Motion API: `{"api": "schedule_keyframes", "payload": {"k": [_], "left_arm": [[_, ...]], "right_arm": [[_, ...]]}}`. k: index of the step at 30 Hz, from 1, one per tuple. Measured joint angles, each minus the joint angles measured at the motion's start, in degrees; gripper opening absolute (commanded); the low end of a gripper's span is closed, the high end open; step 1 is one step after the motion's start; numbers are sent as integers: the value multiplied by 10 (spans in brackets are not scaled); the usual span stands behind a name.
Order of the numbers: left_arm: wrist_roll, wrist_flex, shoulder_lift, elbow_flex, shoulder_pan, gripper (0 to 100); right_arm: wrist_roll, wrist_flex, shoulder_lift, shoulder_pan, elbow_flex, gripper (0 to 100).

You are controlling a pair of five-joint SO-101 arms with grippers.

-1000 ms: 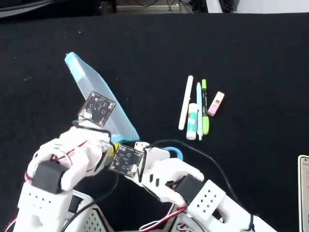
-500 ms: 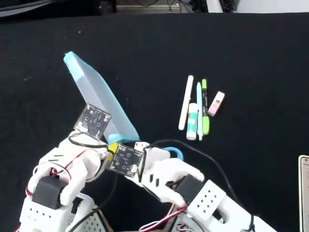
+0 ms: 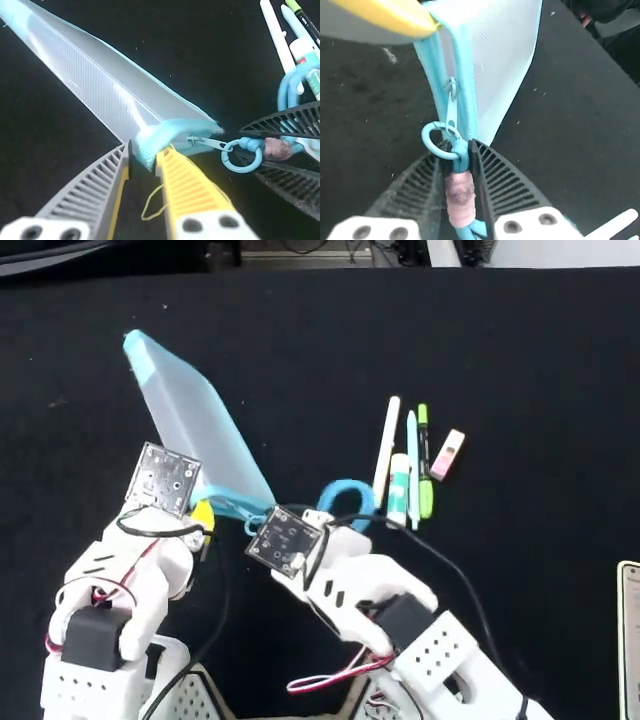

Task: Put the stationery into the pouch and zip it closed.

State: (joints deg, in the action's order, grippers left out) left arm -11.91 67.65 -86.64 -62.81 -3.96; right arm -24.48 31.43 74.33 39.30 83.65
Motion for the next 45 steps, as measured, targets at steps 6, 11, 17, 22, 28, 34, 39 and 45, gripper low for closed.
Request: {"api": "schedule_keyframes", "payload": {"k": [6, 11, 17, 22, 28, 34, 39, 45], "left_arm": [[0, 0, -1, 0, 4, 48], [0, 0, -1, 0, 4, 46], [0, 0, -1, 0, 4, 27], [-1, -2, 1, 0, 24, 30], [0, -2, 0, 0, 25, 30], [0, -5, 0, 0, 25, 30], [0, -5, 0, 0, 25, 30], [3, -5, 0, 0, 25, 30]], "right_arm": [[0, 0, 62, 0, 26, 15], [0, 0, 122, 3, 63, 16], [0, 0, 159, 30, 93, 135], [0, 5, 156, 30, 98, 114], [14, -15, 157, 46, 104, 109], [17, 0, 157, 95, 104, 170], [27, -4, 157, 112, 104, 158], [66, -25, 157, 109, 104, 158]]}}
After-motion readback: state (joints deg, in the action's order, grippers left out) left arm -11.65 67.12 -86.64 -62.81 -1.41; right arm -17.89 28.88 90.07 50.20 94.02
